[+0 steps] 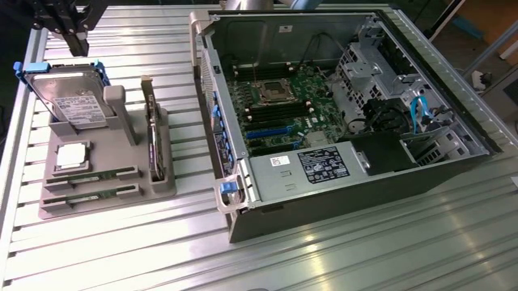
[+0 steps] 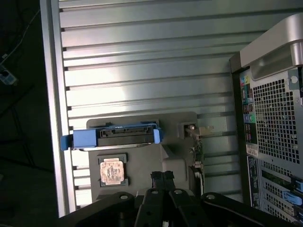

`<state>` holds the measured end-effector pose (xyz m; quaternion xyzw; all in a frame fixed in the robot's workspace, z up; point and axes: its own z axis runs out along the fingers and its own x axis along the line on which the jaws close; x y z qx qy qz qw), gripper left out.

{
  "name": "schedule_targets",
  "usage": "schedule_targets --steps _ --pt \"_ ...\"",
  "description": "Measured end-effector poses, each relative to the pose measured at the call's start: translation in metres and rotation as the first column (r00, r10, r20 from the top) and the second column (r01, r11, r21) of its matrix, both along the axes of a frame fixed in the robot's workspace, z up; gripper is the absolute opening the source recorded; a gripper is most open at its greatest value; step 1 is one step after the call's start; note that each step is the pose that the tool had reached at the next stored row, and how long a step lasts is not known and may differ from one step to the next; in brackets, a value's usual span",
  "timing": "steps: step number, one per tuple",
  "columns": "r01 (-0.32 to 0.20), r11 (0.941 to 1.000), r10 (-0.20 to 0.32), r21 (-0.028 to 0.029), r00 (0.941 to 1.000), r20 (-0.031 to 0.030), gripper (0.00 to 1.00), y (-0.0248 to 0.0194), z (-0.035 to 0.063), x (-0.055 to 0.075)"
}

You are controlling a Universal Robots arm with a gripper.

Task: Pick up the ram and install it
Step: 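Reach for the ram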

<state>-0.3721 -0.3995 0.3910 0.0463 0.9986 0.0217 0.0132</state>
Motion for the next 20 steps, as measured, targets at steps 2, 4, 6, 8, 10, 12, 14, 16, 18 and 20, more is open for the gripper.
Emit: schedule_targets --steps 2,4,6,8,10,12,14,16,18,20 --pt "0.000 1.0000 0.000 0.0000 1.0000 0.0000 0.11 -0.0013 0.0000 0.000" --pt "0.000 1.0000 0.000 0.0001 1.0000 0.0001 0.11 -0.0027 0.0000 0.000" --pt "0.000 1.0000 0.000 0.0000 1.0000 0.0001 0.11 -0.0048 0.0000 0.000" --pt "0.000 1.0000 0.000 0.0000 1.0000 0.0000 0.11 -0.0075 0.0000 0.000" --pt "0.000 1.0000 0.000 0.0000 1.0000 0.0000 0.11 -0.0100 0.0000 0.000" --pt "0.000 1.0000 0.000 0.0001 1.0000 0.0002 0.11 -0.0124 -0.0001 0.000" --pt "0.000 1.0000 0.000 0.0000 1.0000 0.0001 0.11 -0.0147 0.0000 0.000" --pt "0.000 1.0000 0.000 0.0001 1.0000 0.0002 0.11 -0.0170 -0.0001 0.000" --pt "0.000 1.0000 0.000 0.0000 1.0000 0.0001 0.11 -0.0197 0.0000 0.000" --pt "0.000 1.0000 0.000 0.0000 1.0000 0.0000 0.11 -0.0224 0.0000 0.000"
